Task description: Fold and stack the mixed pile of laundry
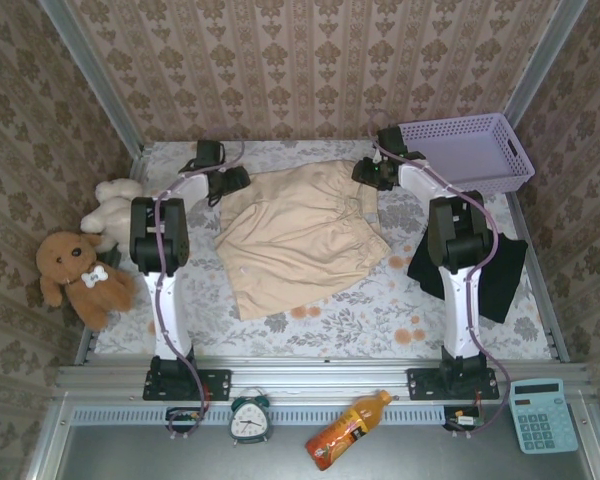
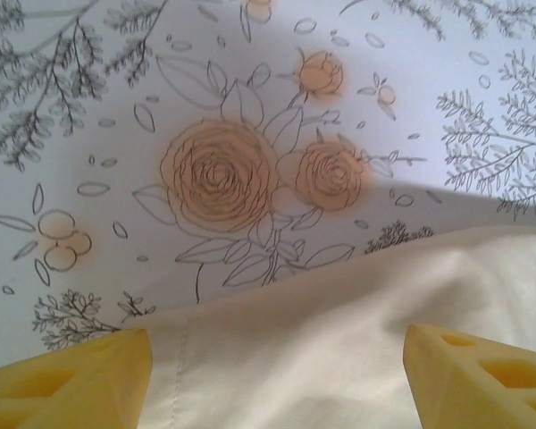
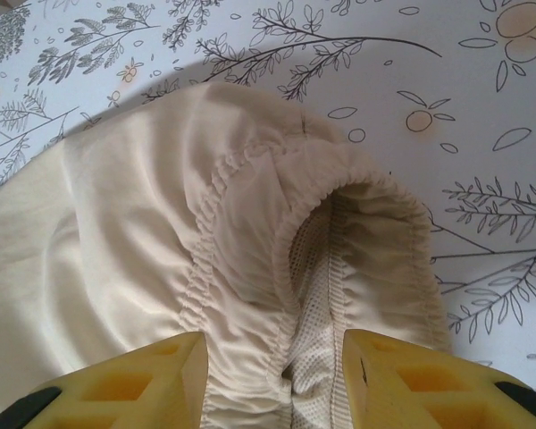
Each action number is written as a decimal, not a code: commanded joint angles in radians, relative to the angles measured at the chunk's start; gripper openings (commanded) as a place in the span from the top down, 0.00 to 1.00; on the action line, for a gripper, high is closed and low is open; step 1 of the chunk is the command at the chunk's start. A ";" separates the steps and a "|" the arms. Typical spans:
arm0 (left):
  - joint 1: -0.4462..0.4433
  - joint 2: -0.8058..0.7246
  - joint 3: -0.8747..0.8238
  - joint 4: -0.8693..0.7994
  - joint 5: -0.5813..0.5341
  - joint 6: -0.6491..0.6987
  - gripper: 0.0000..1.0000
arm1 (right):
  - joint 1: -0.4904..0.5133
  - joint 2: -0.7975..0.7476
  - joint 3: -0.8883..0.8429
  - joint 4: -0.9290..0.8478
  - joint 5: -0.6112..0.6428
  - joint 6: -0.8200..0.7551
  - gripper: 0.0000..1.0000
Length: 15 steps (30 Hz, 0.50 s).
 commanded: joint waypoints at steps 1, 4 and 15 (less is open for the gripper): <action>-0.008 0.050 0.033 -0.103 -0.054 0.026 0.26 | -0.006 0.060 0.061 -0.047 -0.022 0.008 0.55; -0.008 0.075 0.051 -0.089 -0.024 0.022 0.42 | -0.006 0.084 0.087 -0.039 -0.028 0.024 0.55; 0.029 -0.070 0.021 -0.033 0.076 -0.013 1.00 | -0.030 -0.050 -0.045 0.175 -0.238 0.178 1.00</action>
